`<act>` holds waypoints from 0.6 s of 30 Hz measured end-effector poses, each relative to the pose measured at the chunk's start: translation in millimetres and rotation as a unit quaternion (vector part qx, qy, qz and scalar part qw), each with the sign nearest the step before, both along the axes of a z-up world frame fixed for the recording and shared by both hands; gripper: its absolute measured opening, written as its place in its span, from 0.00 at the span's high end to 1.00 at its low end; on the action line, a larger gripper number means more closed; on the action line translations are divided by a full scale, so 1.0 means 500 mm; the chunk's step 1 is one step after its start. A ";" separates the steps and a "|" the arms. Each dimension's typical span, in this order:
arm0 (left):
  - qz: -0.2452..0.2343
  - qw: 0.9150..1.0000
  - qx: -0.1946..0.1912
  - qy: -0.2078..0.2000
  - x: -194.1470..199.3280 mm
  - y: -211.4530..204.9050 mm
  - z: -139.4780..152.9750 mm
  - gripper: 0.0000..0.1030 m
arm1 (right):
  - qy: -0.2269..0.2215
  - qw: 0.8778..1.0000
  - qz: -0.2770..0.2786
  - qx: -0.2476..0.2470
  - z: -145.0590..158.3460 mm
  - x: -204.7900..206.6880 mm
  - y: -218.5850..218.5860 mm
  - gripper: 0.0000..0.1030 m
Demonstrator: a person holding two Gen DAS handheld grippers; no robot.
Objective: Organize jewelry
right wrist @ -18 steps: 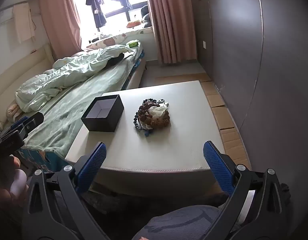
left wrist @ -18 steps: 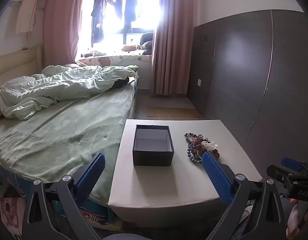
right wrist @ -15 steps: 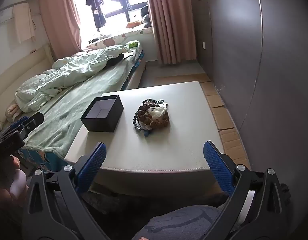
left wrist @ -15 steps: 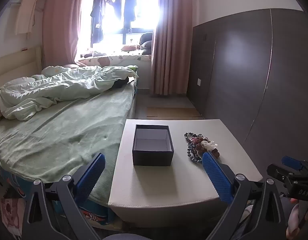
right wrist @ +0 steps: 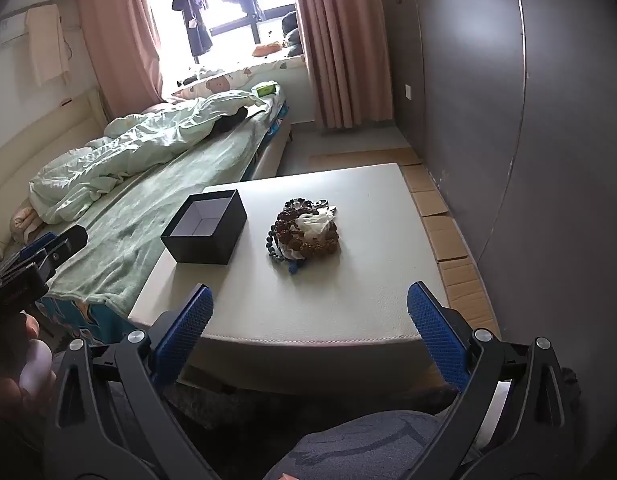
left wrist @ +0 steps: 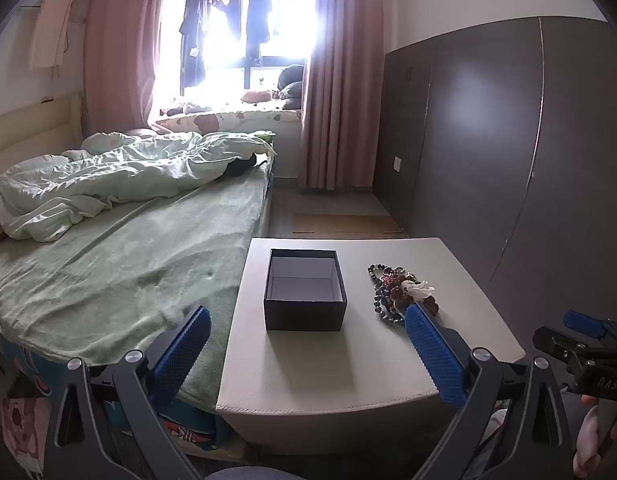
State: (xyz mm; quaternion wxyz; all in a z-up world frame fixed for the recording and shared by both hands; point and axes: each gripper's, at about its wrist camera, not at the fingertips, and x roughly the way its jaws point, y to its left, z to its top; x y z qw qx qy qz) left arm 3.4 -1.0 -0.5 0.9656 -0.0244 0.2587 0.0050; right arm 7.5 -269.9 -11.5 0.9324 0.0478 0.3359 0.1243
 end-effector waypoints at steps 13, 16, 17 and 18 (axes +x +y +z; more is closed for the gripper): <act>-0.006 1.000 -0.010 -0.011 -0.008 -0.001 0.005 0.08 | -0.015 1.000 -0.008 0.004 -0.005 -0.010 -0.004 0.06; -0.011 1.000 -0.011 -0.014 -0.012 -0.002 0.007 0.08 | -0.017 1.000 -0.010 0.005 -0.003 -0.016 -0.004 0.06; -0.012 1.000 -0.011 -0.015 -0.013 -0.004 0.008 0.08 | -0.019 1.000 -0.011 0.005 -0.001 -0.020 -0.005 0.06; -0.013 1.000 -0.010 -0.016 -0.014 -0.005 0.009 0.08 | -0.019 1.000 -0.011 0.006 0.000 -0.020 -0.005 0.06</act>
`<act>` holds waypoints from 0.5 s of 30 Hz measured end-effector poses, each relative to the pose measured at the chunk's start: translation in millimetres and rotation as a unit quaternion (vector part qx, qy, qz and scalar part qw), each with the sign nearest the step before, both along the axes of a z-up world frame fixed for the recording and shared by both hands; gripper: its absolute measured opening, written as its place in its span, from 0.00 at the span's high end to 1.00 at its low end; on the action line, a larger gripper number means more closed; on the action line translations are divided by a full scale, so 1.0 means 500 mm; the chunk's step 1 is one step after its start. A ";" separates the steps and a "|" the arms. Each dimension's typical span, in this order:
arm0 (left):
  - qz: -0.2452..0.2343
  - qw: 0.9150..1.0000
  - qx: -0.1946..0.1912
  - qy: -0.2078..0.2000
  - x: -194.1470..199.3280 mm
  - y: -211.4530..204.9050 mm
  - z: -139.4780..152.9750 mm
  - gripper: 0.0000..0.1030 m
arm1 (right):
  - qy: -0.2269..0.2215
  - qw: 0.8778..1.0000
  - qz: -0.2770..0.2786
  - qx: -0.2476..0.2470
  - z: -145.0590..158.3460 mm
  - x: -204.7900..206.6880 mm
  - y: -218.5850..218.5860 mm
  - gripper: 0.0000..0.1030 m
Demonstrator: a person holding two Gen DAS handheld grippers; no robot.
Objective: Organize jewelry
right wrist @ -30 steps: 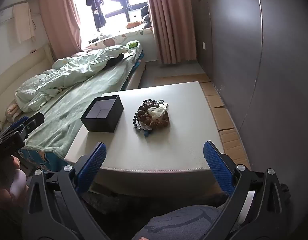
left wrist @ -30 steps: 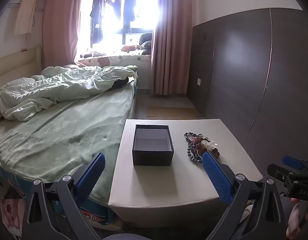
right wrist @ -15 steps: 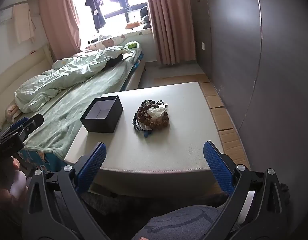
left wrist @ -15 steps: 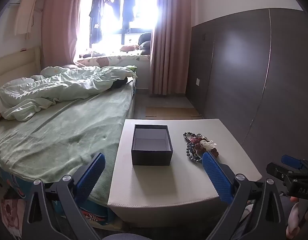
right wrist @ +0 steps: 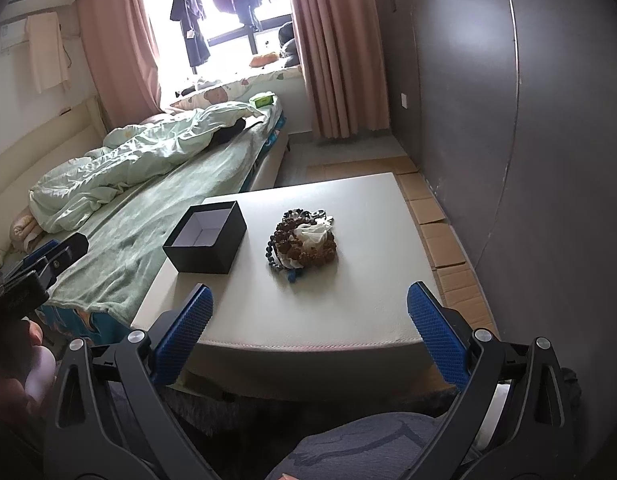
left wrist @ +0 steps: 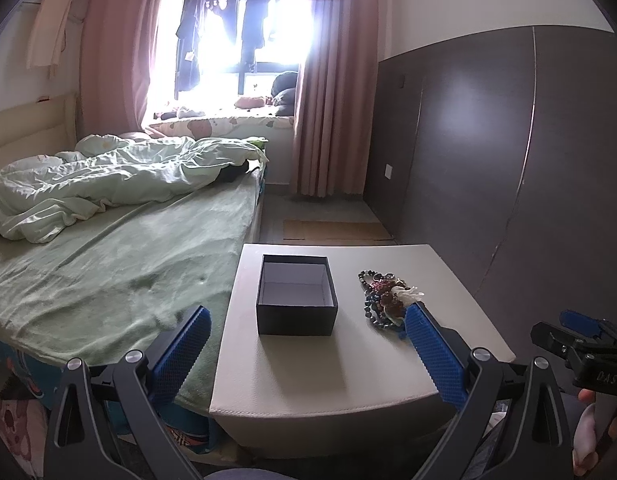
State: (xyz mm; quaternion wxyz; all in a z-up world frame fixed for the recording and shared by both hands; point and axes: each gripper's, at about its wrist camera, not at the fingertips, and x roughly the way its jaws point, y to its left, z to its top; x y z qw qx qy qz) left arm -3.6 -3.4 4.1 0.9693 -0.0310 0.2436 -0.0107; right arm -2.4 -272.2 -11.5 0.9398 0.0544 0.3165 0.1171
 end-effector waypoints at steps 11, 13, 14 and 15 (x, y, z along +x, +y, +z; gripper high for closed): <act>-0.001 1.000 0.005 -0.002 -0.005 -0.006 0.000 0.08 | -0.007 1.000 0.003 -0.001 0.008 -0.010 0.003 0.06; 0.000 1.000 0.006 -0.003 -0.007 -0.007 0.001 0.08 | -0.007 1.000 0.003 0.000 0.008 -0.009 0.004 0.06; 0.000 1.000 0.007 -0.003 -0.006 -0.005 0.000 0.08 | -0.007 1.000 0.003 0.000 0.007 -0.009 0.004 0.06; 0.000 1.000 0.007 -0.003 -0.007 -0.006 0.001 0.08 | -0.007 1.000 0.004 0.001 0.007 -0.009 0.004 0.06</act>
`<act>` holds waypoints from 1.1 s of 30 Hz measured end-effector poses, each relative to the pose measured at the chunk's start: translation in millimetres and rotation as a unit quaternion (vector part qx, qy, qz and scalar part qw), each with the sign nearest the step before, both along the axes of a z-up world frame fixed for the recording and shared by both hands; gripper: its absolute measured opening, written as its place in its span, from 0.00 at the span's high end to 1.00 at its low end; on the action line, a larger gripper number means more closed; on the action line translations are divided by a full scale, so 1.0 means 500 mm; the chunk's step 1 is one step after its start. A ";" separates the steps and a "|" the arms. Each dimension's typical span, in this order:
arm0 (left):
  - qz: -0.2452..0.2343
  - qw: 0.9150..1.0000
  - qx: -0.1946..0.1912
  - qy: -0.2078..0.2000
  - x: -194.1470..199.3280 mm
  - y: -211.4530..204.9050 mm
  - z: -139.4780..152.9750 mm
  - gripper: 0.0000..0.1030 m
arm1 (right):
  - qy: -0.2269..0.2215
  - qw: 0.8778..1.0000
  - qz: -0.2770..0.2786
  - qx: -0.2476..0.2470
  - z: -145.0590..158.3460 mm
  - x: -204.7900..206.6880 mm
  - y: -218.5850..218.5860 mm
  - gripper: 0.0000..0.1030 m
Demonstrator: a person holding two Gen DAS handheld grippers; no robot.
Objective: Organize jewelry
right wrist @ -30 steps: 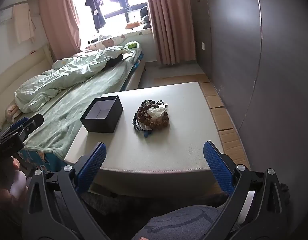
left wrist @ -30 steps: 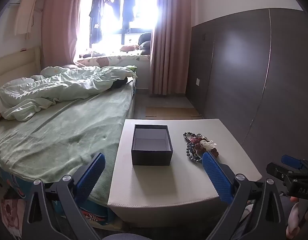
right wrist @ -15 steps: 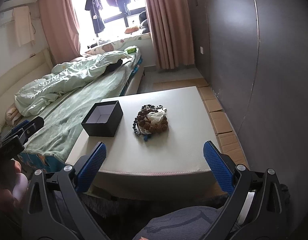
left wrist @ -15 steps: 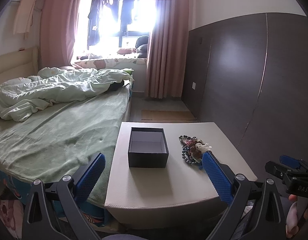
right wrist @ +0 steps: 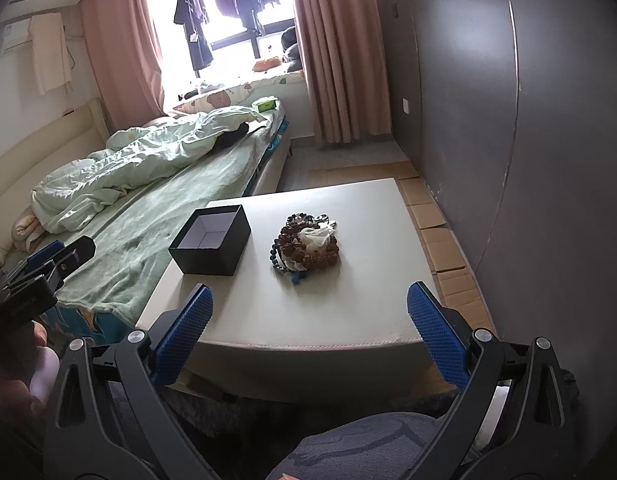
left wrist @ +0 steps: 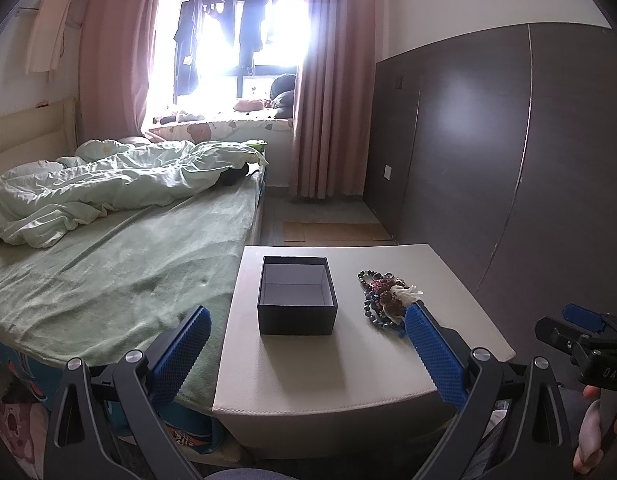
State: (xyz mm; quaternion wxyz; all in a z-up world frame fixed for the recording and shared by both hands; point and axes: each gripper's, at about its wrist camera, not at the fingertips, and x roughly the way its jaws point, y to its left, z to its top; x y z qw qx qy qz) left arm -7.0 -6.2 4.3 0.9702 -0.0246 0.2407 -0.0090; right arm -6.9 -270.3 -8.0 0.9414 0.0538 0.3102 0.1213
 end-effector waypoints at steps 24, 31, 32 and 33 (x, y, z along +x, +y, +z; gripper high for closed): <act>-0.001 1.000 -0.001 -0.001 -0.004 0.000 0.003 0.08 | -0.003 1.000 -0.002 0.001 0.003 -0.002 -0.006 0.06; -0.001 1.000 -0.002 -0.001 -0.007 -0.003 0.007 0.08 | -0.003 1.000 -0.004 0.003 0.004 -0.002 -0.008 0.06; -0.002 1.000 -0.001 -0.002 -0.006 -0.001 0.007 0.08 | -0.002 1.000 -0.004 0.002 0.004 -0.002 -0.007 0.06; -0.003 1.000 0.001 -0.003 -0.007 -0.003 0.008 0.08 | -0.002 1.000 -0.004 0.000 0.004 -0.002 -0.007 0.06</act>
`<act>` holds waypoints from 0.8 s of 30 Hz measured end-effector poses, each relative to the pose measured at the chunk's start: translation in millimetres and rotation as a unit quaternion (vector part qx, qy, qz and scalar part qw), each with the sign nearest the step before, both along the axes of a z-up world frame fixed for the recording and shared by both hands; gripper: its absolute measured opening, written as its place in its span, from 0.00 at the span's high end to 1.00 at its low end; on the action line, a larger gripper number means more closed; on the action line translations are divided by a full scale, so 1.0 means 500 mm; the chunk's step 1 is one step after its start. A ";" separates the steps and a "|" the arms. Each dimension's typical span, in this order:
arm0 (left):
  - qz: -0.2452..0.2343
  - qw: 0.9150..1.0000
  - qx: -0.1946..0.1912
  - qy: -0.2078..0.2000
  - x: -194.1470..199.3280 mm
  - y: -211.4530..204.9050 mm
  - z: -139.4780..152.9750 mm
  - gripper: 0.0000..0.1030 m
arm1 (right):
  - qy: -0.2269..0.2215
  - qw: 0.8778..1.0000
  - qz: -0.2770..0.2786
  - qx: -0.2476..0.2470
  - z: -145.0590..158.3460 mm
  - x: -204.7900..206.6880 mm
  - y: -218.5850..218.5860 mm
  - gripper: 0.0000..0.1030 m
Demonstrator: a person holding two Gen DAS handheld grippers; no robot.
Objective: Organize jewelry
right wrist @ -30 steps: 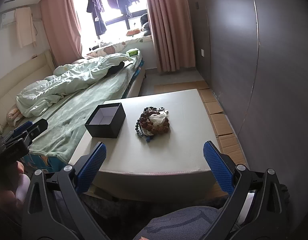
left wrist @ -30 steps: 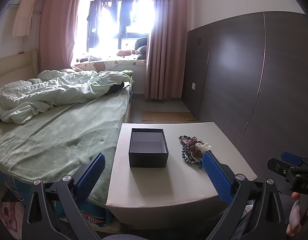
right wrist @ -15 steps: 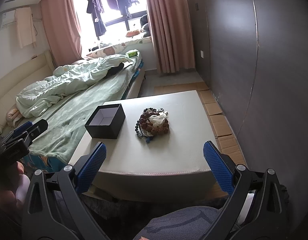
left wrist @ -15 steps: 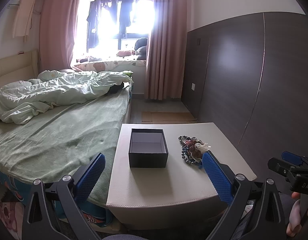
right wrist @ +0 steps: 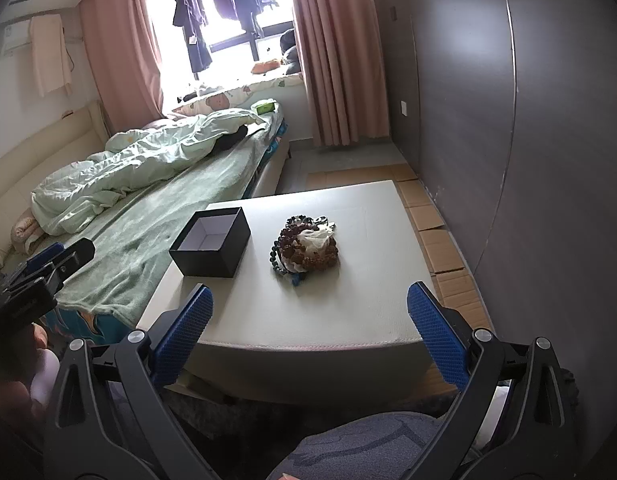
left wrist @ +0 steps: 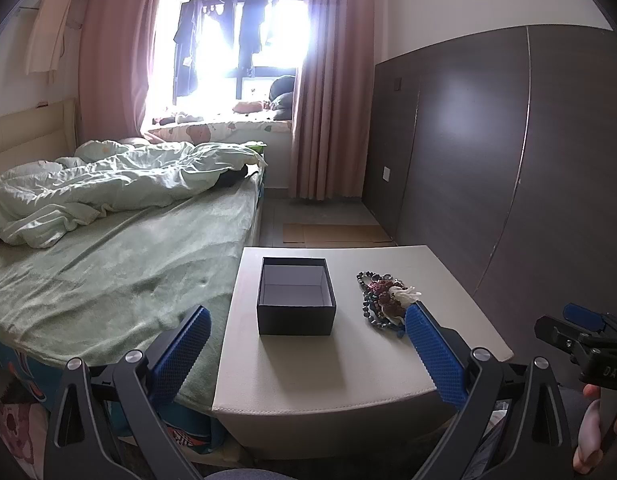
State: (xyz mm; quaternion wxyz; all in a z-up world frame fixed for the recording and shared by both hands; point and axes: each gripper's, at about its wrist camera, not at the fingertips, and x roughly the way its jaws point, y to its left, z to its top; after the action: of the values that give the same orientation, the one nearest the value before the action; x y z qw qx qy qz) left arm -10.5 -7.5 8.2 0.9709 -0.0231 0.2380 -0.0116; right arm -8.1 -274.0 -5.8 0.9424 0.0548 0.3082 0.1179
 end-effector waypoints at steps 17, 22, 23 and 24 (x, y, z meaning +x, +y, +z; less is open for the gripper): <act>-0.025 0.999 0.032 0.025 0.069 -0.019 0.016 0.08 | 0.046 0.999 -0.013 -0.001 0.021 0.099 -0.015 0.06; -0.030 0.998 0.037 0.040 0.119 -0.028 0.016 0.10 | 0.036 0.999 -0.007 -0.005 0.040 0.146 -0.008 0.06; -0.032 0.998 0.036 0.042 0.125 -0.029 0.015 0.11 | 0.035 0.999 -0.005 -0.007 0.042 0.154 -0.006 0.06; -0.034 0.998 0.036 0.044 0.136 -0.032 0.014 0.11 | 0.034 0.999 -0.003 -0.009 0.045 0.163 -0.003 0.06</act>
State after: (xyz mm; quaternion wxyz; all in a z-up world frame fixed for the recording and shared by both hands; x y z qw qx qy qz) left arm 57.6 -23.5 15.0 0.9587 0.0198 0.2815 -0.0354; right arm 73.4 -275.7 16.7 0.9321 0.0515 0.3409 0.1107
